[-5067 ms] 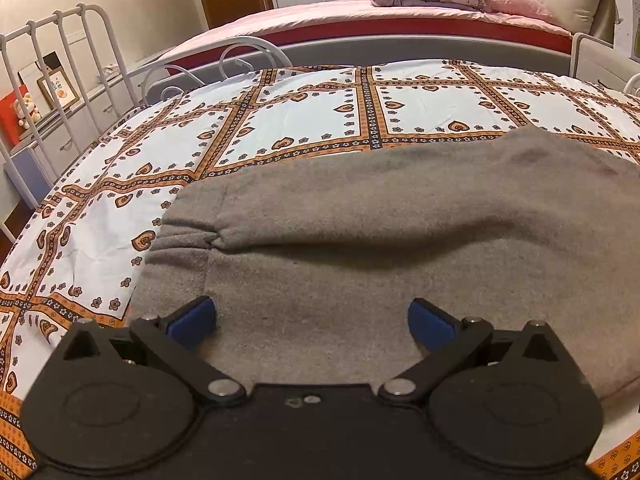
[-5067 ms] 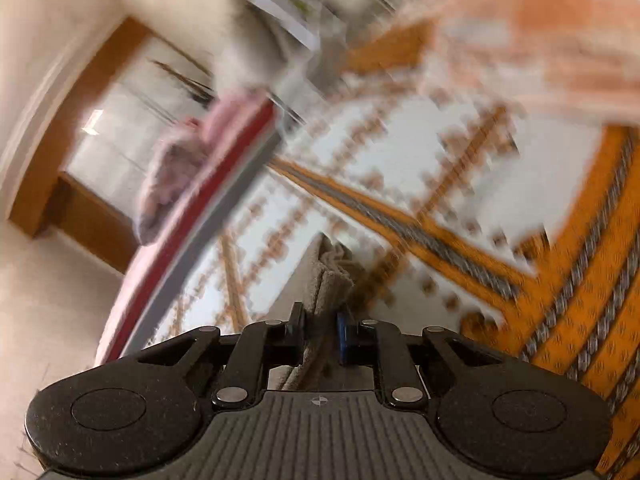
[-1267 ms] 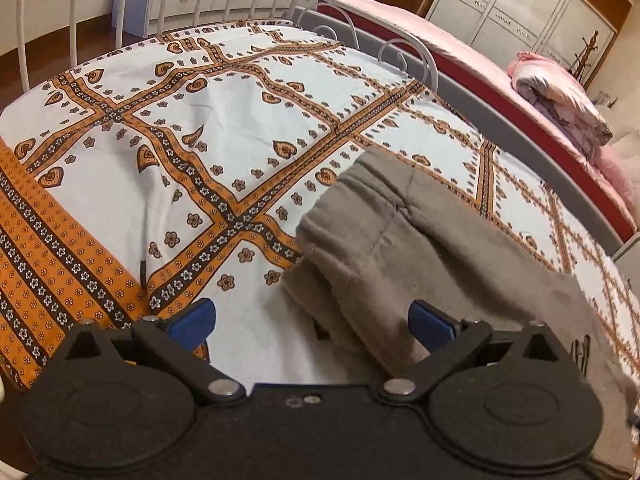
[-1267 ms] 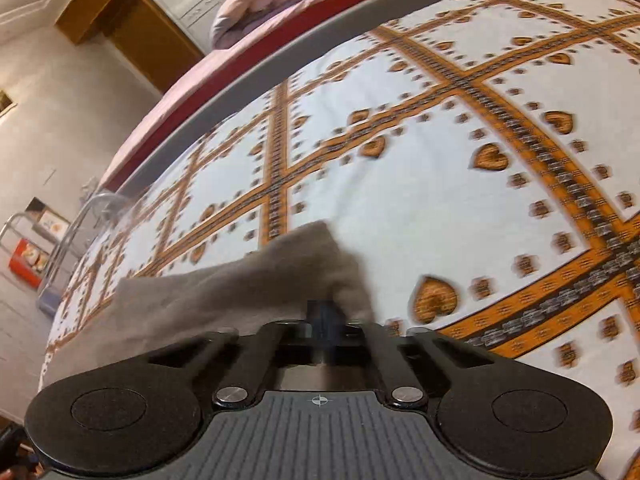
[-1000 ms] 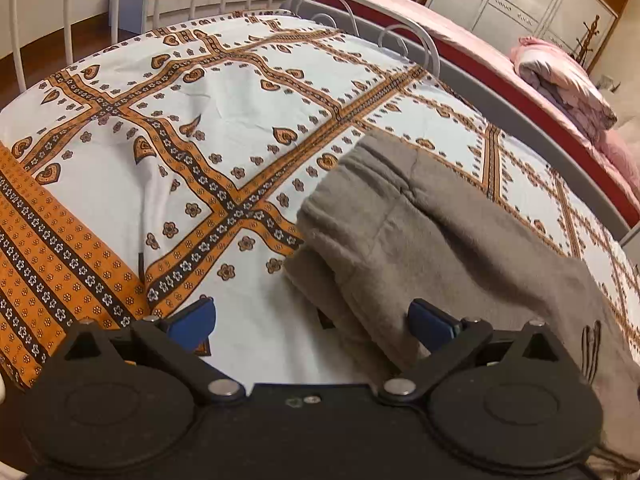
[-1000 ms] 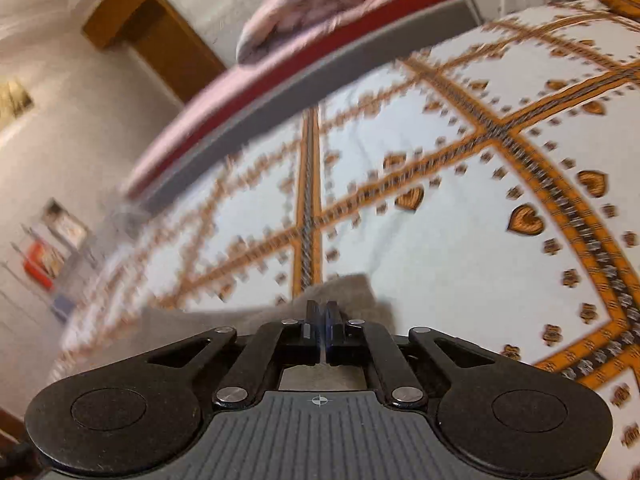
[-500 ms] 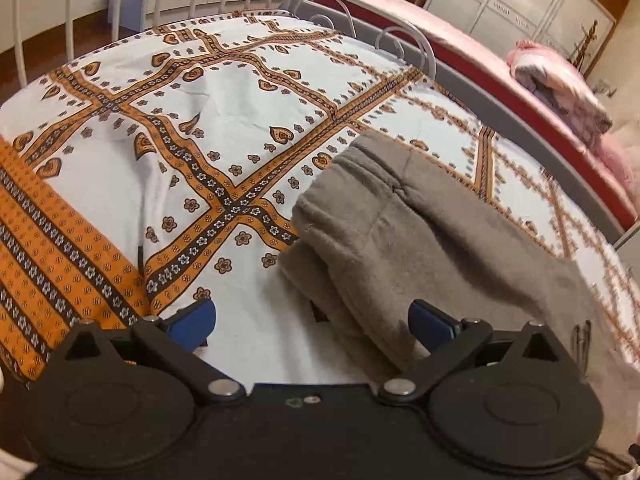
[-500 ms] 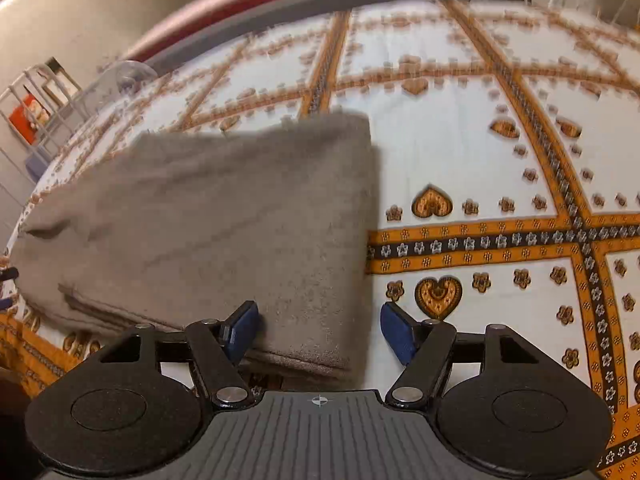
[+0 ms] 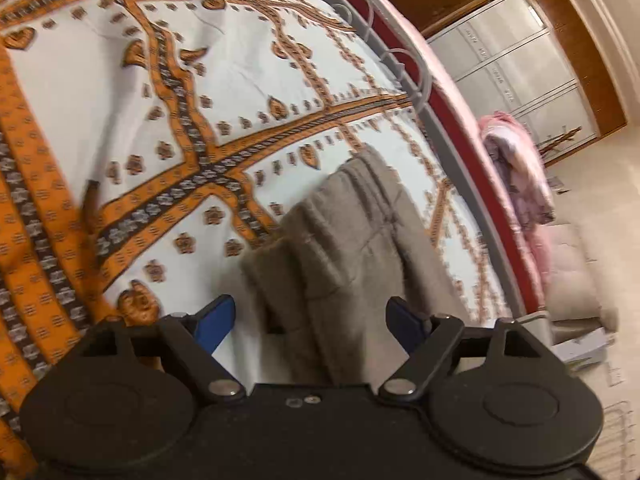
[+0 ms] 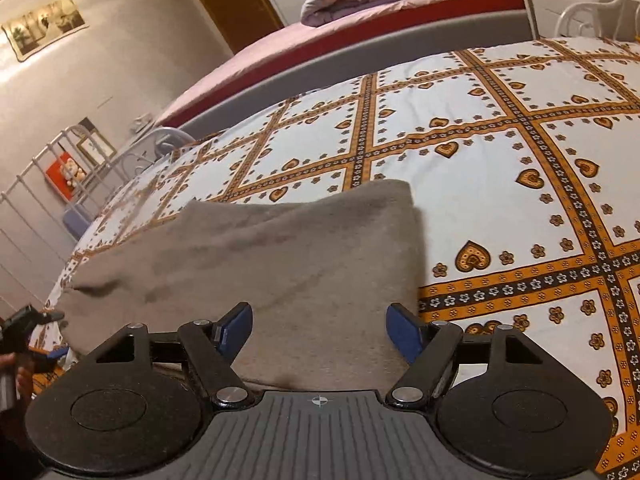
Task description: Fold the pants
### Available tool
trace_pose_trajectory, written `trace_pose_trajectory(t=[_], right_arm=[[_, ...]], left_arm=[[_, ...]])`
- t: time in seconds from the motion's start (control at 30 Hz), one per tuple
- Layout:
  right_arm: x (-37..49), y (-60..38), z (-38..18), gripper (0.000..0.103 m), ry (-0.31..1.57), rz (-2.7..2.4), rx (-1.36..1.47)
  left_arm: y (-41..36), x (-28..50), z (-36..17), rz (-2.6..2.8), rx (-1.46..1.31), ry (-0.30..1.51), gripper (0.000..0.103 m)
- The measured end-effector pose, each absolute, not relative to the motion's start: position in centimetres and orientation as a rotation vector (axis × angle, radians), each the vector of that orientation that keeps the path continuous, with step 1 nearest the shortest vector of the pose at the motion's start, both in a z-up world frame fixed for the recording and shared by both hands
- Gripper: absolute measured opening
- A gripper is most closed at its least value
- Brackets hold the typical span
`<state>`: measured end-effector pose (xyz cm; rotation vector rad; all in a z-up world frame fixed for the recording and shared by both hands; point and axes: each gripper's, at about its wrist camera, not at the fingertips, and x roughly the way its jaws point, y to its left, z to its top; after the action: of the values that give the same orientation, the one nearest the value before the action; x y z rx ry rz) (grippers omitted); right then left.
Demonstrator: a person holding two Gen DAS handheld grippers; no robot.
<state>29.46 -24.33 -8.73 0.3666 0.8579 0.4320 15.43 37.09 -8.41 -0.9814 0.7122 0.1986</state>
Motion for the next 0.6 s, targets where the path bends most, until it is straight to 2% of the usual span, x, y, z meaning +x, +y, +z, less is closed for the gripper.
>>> trace_pose_trajectory(t=[0.03, 0.3, 0.4, 0.43, 0.5, 0.6], right_arm=[[29.5, -24.2, -8.9, 0.074, 0.856, 0.432, 0.363], [30.4, -23.7, -9.0, 0.074, 0.77, 0.358, 0.278], [31.3, -22.5, -9.1, 0.074, 0.761, 0.377, 0.208], [31.8, -21.6, -9.8, 0.074, 0.801, 0.342, 0.128], [32.4, -20.6, -12.1, 0.075, 0.906, 0.318, 0.053], [32.0, -21.7, -11.6, 0.076, 0.879, 0.325, 0.159]], left_arm=[[37.2, 15.8, -8.6, 0.175, -0.994, 0.705, 0.063], [38.2, 17.7, -10.1, 0.084, -0.969, 0.704, 0.061], [38.5, 17.5, -9.8, 0.111, -0.931, 0.719, 0.036], [38.4, 17.6, -9.5, 0.11, -0.905, 0.727, 0.032], [37.7, 17.5, -8.4, 0.12, -0.827, 0.715, 0.027], [35.5, 17.2, -5.3, 0.104, -0.656, 0.648, 0.023]])
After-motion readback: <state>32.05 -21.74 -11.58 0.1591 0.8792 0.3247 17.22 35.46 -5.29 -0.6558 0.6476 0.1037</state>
